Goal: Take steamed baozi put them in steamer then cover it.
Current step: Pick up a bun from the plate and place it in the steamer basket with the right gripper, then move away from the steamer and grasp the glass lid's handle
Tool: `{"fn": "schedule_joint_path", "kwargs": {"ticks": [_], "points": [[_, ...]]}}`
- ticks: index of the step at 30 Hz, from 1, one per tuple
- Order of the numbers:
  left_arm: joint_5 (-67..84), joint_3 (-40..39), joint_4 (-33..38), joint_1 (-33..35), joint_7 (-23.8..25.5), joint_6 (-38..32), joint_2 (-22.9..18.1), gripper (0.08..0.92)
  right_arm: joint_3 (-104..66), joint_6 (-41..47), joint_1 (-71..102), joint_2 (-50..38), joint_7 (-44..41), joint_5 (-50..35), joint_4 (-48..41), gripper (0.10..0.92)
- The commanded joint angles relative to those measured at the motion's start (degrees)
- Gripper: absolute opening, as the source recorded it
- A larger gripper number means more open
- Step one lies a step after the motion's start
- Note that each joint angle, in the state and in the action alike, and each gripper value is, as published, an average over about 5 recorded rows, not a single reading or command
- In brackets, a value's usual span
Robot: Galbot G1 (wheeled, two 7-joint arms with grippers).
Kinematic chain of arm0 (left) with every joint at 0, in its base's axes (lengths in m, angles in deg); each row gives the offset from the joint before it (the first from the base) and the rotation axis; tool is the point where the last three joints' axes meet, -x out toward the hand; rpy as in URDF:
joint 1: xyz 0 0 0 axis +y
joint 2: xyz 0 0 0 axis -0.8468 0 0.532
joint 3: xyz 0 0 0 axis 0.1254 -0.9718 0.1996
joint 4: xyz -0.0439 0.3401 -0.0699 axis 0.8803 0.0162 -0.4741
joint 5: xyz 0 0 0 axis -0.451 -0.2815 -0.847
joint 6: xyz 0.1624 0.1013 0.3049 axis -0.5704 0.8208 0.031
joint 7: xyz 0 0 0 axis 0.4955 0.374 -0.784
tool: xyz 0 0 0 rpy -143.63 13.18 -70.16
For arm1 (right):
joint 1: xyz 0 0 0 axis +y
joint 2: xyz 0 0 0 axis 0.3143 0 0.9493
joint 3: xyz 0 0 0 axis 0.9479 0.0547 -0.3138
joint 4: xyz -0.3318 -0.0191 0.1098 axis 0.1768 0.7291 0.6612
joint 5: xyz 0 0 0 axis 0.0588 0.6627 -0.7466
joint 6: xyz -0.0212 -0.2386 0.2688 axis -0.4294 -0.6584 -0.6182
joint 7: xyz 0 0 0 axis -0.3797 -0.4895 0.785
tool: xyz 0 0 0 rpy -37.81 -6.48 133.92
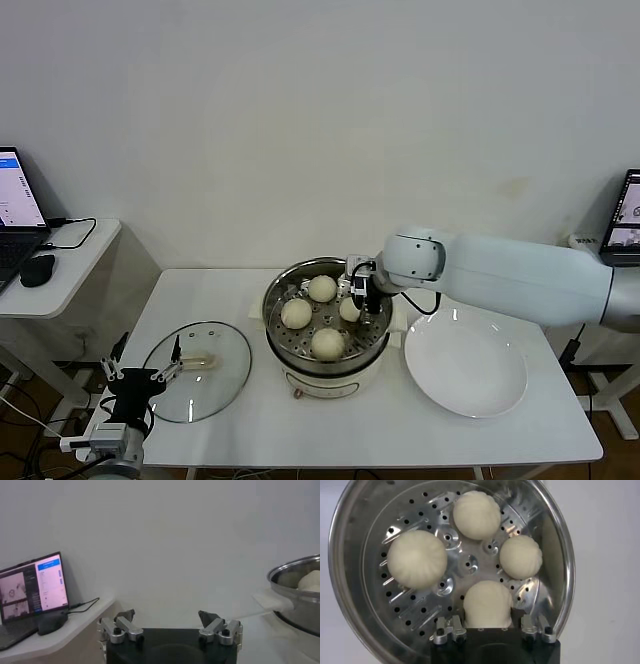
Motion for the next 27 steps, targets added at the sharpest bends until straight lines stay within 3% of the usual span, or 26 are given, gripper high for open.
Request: {"fn": "schedule_joint_path", "kwargs": {"ticks": [1, 4, 12, 14, 19, 23, 27], "points": [[0.0, 0.0, 0.1, -0.1, 0.0, 0.1, 0.0, 0.823, -1.2, 0.5, -1.2, -0.4, -0.8, -0.2, 0.2, 0.772], [0.0, 0.0, 0.2, -0.1, 0.0, 0.1, 0.1, 0.823, -2.6, 0.5, -2.4, -1.8, -2.0, -0.3, 1.1, 0.814], [0.3, 0.2, 0.3, 0.0, 0.0, 0.1, 0.2, 0.823, -7.6, 0.3, -5.2, -10.2, -1.9, -3.3, 9.0, 0.823], [0.4, 0.2, 0.4, 0.0, 0.0, 0.1, 0.2, 0.823, -10.1, 0.3, -3.5, -13.6, 3.0, -6.2, 11.7, 0.823], [0.6, 0.3, 0.6, 0.2, 0.0, -0.1, 0.2, 0.823, -21.0, -4.2, 9.4, -24.3, 25.2, -15.8, 19.6, 0.823], [0.8, 0.4, 0.6, 0.3, -0.1, -0.3, 0.3, 0.823, -38.1, -14.0, 31.1, -31.0, 33.1, -12.8, 24.1, 0.823], [1.0, 0.2, 0.5, 0.4, 0.0, -1.6, 0.1, 0.823, -56.7, -24.3, 54.4, -33.5, 35.8, -5.7, 25.5, 0.823]]}}
